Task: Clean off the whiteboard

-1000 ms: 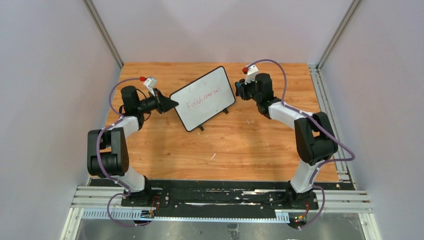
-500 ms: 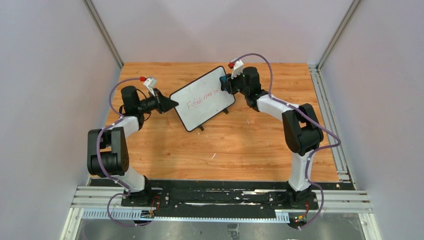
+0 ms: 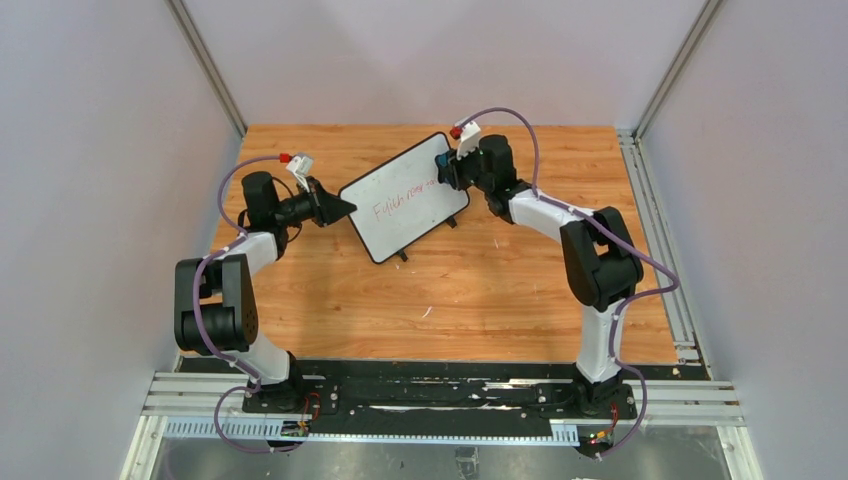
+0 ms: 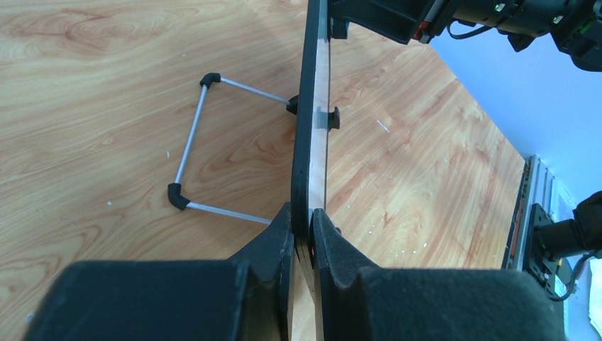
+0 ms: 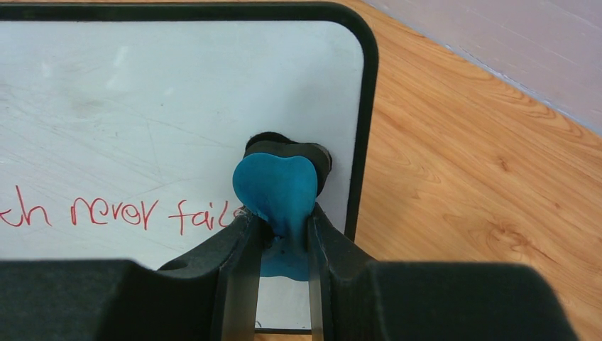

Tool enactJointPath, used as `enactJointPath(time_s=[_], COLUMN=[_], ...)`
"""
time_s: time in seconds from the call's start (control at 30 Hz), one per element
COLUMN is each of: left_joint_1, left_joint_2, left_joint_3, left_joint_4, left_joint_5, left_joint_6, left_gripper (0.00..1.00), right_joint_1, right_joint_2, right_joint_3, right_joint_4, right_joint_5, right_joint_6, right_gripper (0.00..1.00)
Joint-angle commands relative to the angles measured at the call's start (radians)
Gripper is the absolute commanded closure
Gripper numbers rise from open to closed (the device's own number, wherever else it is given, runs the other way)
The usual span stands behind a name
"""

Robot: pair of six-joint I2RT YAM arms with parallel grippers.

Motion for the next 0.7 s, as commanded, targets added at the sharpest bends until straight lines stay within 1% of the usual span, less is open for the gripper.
enactJointPath(time_s=[0.0,0.2,0.3,0.47,0.67], left_joint_1=[-0.002,-0.002,-0.003,-0.002,-0.003], left_joint_2=[-0.005,-0.013,-0.016,-0.013,-0.006], left_joint_3=[0.012,0.011,0.011,0.013,0.014], left_joint_4=[-0.032,-0.048,-0.050,-0.050,-0.050], left_joint_5=[-0.062,-0.065,-0.064,-0.060,-0.058], left_joint_6=[0.096,0.107,0.107,0.104,0.104], left_gripper=[1.00,1.00,1.00,1.00,1.00], right_joint_1=[0.080,0.164,0.184,0.165,0.087], right_joint_2=[0.030,0.012,0.012,0.016,0.018], right_joint_3=[-0.009,-0.045,-0.062,-0.066,-0.074], right_joint_4=[-0.001,0.017,0.027,0.007,-0.003], right_joint_5=[-0.026,-0.007,-0.001,0.037,0.044], right_joint_6=[-0.006,-0.002,0.006,-0.011,-0.023], right_gripper=[0.99,0.99,0.99,0.99,0.99])
